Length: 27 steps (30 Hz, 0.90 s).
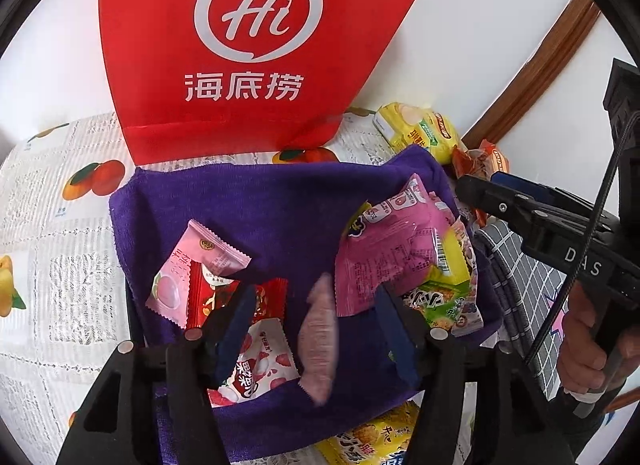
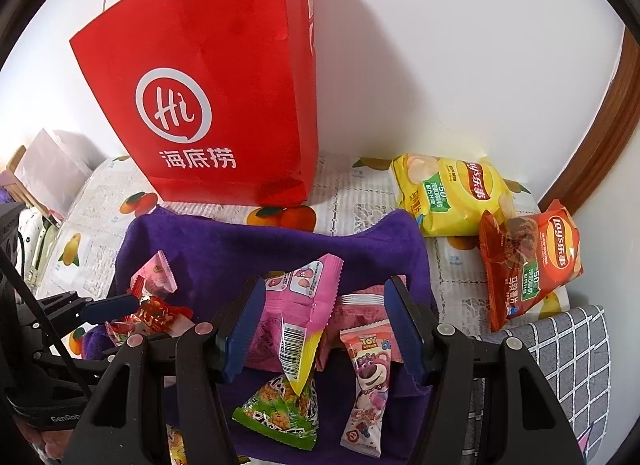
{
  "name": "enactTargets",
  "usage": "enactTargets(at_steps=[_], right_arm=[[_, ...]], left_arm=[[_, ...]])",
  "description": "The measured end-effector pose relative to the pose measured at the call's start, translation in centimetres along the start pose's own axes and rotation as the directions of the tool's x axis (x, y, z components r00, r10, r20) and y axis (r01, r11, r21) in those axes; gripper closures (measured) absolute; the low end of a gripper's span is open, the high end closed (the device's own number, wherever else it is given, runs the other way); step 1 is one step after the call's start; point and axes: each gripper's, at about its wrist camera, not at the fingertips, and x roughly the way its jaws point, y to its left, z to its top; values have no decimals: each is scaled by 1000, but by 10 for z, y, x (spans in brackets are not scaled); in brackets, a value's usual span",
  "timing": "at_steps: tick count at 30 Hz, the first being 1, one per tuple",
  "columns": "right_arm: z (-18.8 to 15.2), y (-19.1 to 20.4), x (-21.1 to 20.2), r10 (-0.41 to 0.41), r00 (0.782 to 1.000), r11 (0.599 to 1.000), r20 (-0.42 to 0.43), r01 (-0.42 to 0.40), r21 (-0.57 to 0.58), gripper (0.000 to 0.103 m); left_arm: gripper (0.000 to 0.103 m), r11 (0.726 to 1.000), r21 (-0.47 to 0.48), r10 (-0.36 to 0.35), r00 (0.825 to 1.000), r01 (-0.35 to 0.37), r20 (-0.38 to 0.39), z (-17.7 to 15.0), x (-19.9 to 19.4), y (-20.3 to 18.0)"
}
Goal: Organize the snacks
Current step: 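Lift both open tools away from the towel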
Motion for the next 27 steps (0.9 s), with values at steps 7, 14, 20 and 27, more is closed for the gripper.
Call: enactTargets(at_steps=[7, 14, 20, 27], right_arm=[[-1, 0, -10, -3, 1000, 1000, 20, 3, 12, 42], [-24, 1, -30, 21, 999, 997, 49, -25, 78, 42], [-62, 2, -50, 37, 997, 990, 74, -46, 130, 42], [-106, 11, -70, 23, 998, 984, 56, -33, 176, 42]], left_arm=[[41, 999, 14, 48, 999, -48, 8, 0, -3, -2], [41, 994, 43, 103, 994, -104, 24, 0, -17, -8], [41, 986, 75, 143, 988, -148, 61, -1, -39, -17], [41, 975, 131, 167, 981, -180, 102, -6, -60, -34]])
